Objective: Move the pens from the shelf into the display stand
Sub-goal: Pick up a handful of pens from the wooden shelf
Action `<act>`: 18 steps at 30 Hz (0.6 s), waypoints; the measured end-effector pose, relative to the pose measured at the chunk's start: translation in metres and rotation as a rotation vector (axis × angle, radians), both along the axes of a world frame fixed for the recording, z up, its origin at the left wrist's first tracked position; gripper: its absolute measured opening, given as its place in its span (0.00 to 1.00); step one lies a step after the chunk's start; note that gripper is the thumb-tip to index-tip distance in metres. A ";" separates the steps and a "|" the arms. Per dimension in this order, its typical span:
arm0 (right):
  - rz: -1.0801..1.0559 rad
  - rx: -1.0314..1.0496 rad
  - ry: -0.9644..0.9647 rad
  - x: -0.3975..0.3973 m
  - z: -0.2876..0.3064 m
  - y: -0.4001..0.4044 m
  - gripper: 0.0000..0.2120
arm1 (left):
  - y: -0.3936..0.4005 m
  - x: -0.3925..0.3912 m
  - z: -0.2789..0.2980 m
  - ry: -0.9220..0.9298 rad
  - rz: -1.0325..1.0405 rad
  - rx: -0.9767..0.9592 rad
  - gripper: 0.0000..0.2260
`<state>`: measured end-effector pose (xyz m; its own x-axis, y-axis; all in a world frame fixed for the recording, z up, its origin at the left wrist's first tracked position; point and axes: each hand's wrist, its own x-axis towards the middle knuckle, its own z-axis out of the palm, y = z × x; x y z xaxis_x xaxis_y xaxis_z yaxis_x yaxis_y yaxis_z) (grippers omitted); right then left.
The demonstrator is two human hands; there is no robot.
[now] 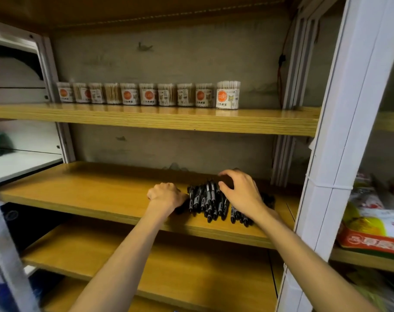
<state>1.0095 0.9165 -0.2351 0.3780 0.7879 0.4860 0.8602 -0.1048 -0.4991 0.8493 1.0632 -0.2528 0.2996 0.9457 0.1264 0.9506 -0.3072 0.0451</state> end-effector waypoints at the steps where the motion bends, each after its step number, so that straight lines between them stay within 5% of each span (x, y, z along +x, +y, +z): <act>1: -0.004 -0.002 -0.001 0.000 0.000 0.000 0.14 | 0.001 0.001 0.000 0.018 -0.002 0.002 0.28; 7: -0.007 -0.004 -0.004 0.001 0.000 0.001 0.14 | 0.005 -0.001 -0.002 0.024 -0.017 0.002 0.17; 14: -0.012 -0.020 -0.005 -0.001 0.001 0.005 0.14 | 0.010 -0.008 0.004 -0.591 -0.141 -0.281 0.18; 18: -0.005 -0.021 -0.007 -0.002 0.003 0.008 0.15 | 0.009 -0.004 -0.001 -0.616 -0.194 -0.360 0.18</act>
<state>1.0074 0.9246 -0.2320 0.3785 0.7963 0.4718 0.8631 -0.1195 -0.4907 0.8457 1.0725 -0.2537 0.4408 0.8974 0.0176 0.6507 -0.3330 0.6825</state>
